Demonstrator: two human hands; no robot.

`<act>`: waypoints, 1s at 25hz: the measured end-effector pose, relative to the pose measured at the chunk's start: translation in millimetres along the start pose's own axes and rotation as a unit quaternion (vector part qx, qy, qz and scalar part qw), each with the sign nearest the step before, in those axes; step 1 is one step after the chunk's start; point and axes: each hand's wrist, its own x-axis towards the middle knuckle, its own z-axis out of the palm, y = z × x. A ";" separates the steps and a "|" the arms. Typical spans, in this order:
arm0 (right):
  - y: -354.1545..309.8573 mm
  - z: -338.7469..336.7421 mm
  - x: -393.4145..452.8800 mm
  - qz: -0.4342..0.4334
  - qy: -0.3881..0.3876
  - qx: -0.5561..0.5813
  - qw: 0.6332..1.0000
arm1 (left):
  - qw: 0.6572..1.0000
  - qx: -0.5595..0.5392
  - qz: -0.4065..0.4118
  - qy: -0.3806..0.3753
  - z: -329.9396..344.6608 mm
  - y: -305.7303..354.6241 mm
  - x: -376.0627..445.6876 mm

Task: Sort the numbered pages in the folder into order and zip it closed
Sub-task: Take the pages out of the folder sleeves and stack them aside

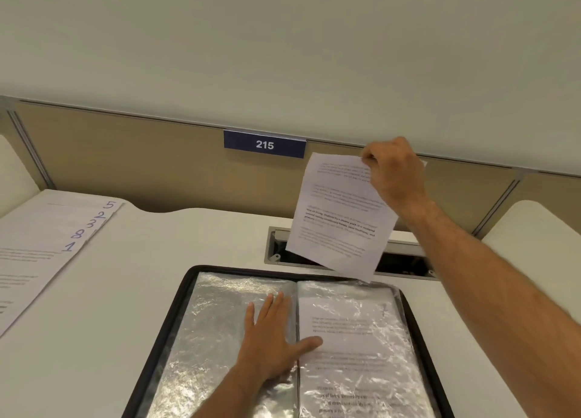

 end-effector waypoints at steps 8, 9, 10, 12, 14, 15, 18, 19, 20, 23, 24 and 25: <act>-50.3 -49.5 5.2 -0.077 0.017 0.085 0.993 | 0.965 -0.187 0.050 0.176 -64.7 -1.7 -8.3; -58.7 -53.4 5.5 -0.081 0.015 0.085 0.993 | 0.951 -0.221 0.042 0.209 -76.8 -2.2 -7.7; -67.5 -57.2 6.1 -0.085 0.011 0.082 0.993 | 0.937 -0.256 0.029 0.238 -89.3 -1.3 -7.6; -85.4 -65.9 6.9 -0.080 -0.015 0.080 0.994 | 0.906 -0.316 0.007 0.281 -113.2 2.2 -9.5; -103.5 -76.1 8.1 -0.062 -0.057 0.090 0.992 | 0.881 -0.358 0.005 0.308 -131.4 3.7 -15.8; -111.8 -80.8 8.6 -0.051 -0.079 0.096 0.991 | 0.871 -0.377 0.013 0.316 -137.0 2.8 -19.3; -131.4 -87.6 10.0 -0.012 -0.134 0.142 0.981 | 0.839 -0.428 0.028 0.334 -144.2 -3.2 -33.4; -136.5 -86.9 9.9 -0.002 -0.144 0.157 0.977 | 0.833 -0.435 0.027 0.341 -145.7 -5.8 -38.2; -140.1 -85.4 8.9 0.004 -0.147 0.165 0.975 | 0.828 -0.438 0.025 0.349 -148.0 -8.7 -42.4; -147.3 -72.4 -1.4 0.053 -0.093 0.166 0.980 | 0.819 -0.456 0.001 0.349 -158.0 -23.7 -52.1; -149.8 -66.9 -7.8 0.104 -0.062 0.192 0.974 | 0.817 -0.462 -0.008 0.344 -162.2 -30.4 -54.4; -151.9 -58.6 -15.3 0.171 -0.045 0.239 0.955 | 0.816 -0.469 -0.018 0.338 -165.9 -38.8 -55.8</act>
